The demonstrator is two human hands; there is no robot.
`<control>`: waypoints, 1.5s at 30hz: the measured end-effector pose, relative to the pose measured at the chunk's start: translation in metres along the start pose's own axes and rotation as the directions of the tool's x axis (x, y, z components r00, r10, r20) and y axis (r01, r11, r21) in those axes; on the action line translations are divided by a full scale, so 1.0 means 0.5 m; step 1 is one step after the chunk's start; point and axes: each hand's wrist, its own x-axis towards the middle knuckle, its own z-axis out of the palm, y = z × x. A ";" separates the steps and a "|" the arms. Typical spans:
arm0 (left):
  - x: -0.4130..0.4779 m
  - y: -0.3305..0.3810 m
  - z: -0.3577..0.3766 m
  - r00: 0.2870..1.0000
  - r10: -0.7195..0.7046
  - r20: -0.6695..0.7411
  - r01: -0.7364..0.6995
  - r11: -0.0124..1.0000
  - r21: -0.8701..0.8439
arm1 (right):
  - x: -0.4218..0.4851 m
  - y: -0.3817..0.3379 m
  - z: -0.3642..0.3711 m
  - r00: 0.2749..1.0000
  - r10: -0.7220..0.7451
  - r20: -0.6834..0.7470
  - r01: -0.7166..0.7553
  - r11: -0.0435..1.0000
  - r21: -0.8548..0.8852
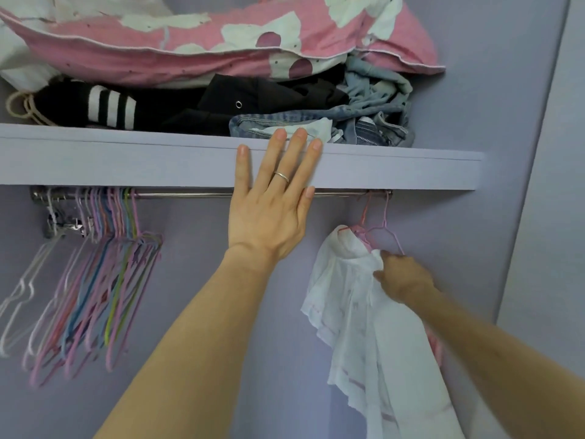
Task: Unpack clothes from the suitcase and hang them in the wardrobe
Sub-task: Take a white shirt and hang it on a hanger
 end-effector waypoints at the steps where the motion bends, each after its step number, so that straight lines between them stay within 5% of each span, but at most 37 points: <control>1: -0.001 0.002 -0.006 1.000 0.001 0.028 -0.001 1.000 -0.006 | -0.001 0.007 -0.003 0.997 -0.028 0.066 0.027 1.000 0.010; 8: 0.022 0.027 -0.085 0.923 -0.097 0.373 0.144 0.985 -0.100 | -0.122 0.032 -0.159 0.937 -0.122 0.328 0.085 0.989 0.125; 13: 0.071 0.041 -0.205 0.680 -0.114 0.724 0.263 0.960 -0.095 | -0.243 0.043 -0.289 0.932 -0.156 0.326 0.069 0.962 0.264; 17: 0.049 0.082 -0.333 0.526 -0.037 0.849 0.416 0.882 -0.220 | -0.373 0.064 -0.404 0.962 -0.200 0.186 0.135 0.940 0.313; 25: -0.086 0.200 -0.509 0.489 0.203 0.849 0.403 0.810 -0.425 | -0.704 0.163 -0.468 0.984 -0.167 -0.060 0.177 0.899 0.401; 34: -0.243 0.442 -0.619 0.385 0.560 0.734 0.356 0.643 -0.677 | -1.014 0.356 -0.317 0.977 0.153 0.148 -0.199 0.901 0.385; 45: -0.322 0.901 -0.754 0.077 0.871 0.484 0.319 0.439 -0.840 | -1.320 0.713 -0.250 0.731 0.531 0.428 -0.657 0.716 0.234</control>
